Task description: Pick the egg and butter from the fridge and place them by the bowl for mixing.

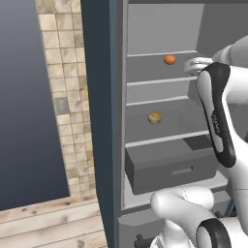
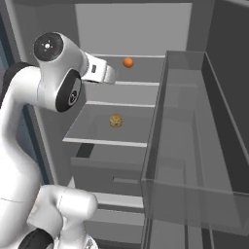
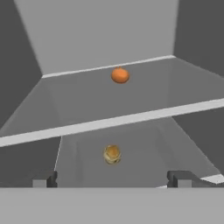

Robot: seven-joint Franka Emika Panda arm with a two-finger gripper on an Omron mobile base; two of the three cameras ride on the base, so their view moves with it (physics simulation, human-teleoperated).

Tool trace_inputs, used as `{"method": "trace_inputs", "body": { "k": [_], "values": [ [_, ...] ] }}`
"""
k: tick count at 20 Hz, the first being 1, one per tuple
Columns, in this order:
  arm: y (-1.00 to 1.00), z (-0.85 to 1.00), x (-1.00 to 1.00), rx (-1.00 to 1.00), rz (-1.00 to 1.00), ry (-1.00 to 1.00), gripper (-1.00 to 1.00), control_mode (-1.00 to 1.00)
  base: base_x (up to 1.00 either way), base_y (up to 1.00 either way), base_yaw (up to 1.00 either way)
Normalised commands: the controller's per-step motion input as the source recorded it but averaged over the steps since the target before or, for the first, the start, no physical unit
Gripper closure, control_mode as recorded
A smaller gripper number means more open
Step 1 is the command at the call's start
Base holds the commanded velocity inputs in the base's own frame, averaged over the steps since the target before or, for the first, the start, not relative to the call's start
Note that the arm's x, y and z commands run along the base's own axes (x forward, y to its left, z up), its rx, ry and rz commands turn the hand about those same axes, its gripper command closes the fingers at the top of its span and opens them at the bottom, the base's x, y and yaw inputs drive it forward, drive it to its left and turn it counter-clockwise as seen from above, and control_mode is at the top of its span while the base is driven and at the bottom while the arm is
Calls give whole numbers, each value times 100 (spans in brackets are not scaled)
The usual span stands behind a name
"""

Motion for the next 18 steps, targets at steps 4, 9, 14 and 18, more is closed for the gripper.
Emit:
{"method": "trace_inputs", "body": {
  "k": [4,9,14,18],
  "values": [
    [-16,12,29,-15,2,4,-100,-100,0,0,0],
    [-4,-4,45,-23,7,0,-100,-100,0,0,0],
    [0,-6,50,-11,7,0,-100,-100,0,0,0],
    [0,-9,54,-3,6,0,-100,-100,0,0,0]
  ]
}}
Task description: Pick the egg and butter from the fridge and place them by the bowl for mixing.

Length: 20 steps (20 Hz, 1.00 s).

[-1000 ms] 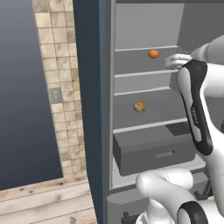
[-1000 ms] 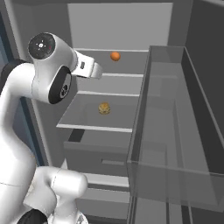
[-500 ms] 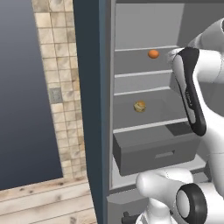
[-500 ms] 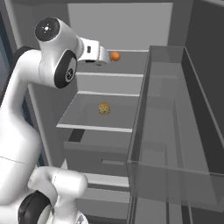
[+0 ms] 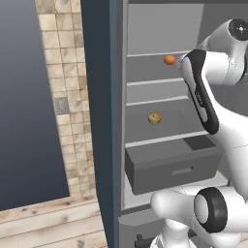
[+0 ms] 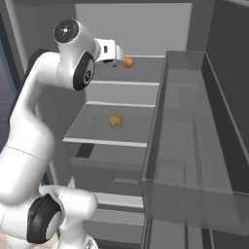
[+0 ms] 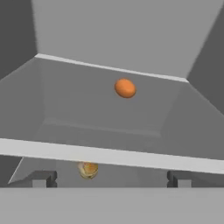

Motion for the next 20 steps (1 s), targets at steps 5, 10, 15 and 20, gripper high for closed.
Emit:
{"method": "trace_inputs", "body": {
  "k": [5,10,15,20],
  "values": [
    [-1,-2,62,-2,1,4,-100,-100,0,0,0],
    [-11,0,54,0,0,14,-100,-100,0,0,0],
    [-10,-4,36,0,0,7,-100,-100,0,0,0],
    [-8,-6,38,0,0,0,-100,-100,0,0,0]
  ]
}}
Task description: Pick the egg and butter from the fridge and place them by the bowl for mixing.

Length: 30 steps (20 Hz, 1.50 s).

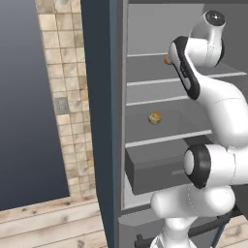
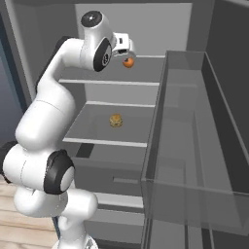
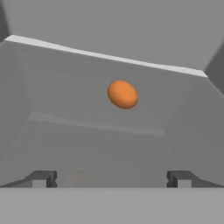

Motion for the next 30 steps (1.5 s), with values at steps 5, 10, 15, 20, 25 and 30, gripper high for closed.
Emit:
{"method": "trace_inputs", "body": {
  "k": [5,10,15,20,25,30],
  "values": [
    [0,-17,35,0,-1,0,-100,-100,0,0,0],
    [0,-12,39,0,-1,0,-100,-100,0,0,0],
    [-1,0,39,2,0,0,-100,-100,0,0,0],
    [-1,0,39,7,0,10,-100,-100,0,0,0],
    [-3,0,31,6,0,5,-100,-100,0,0,0],
    [-5,0,21,1,0,0,-100,-100,0,0,0]
  ]
}}
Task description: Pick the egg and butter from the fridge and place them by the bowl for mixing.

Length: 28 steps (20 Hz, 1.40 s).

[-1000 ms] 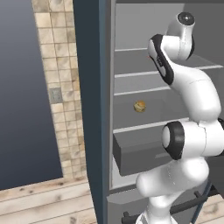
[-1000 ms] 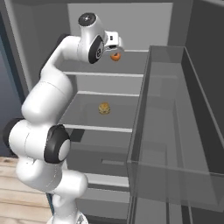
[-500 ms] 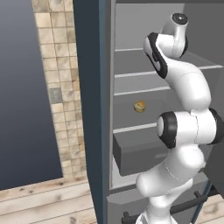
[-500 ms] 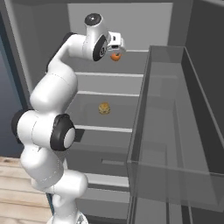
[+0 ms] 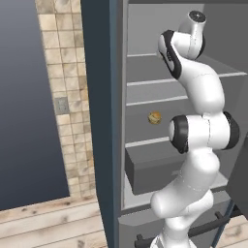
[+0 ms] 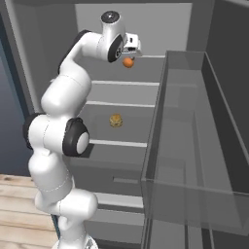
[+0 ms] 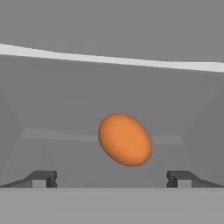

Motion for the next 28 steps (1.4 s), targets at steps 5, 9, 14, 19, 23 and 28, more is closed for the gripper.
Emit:
{"method": "trace_inputs", "body": {
  "k": [5,9,14,19,23,28],
  "values": [
    [-3,-8,19,0,0,0,-100,-100,0,0,0],
    [-1,-18,22,0,0,0,-100,-100,0,0,0],
    [0,-21,15,0,0,0,-100,-100,0,0,0],
    [0,-16,0,1,0,0,-100,-100,0,0,0],
    [0,-19,2,0,0,0,-100,-100,0,0,0],
    [0,-9,20,0,0,0,-100,-100,0,0,0]
  ]
}}
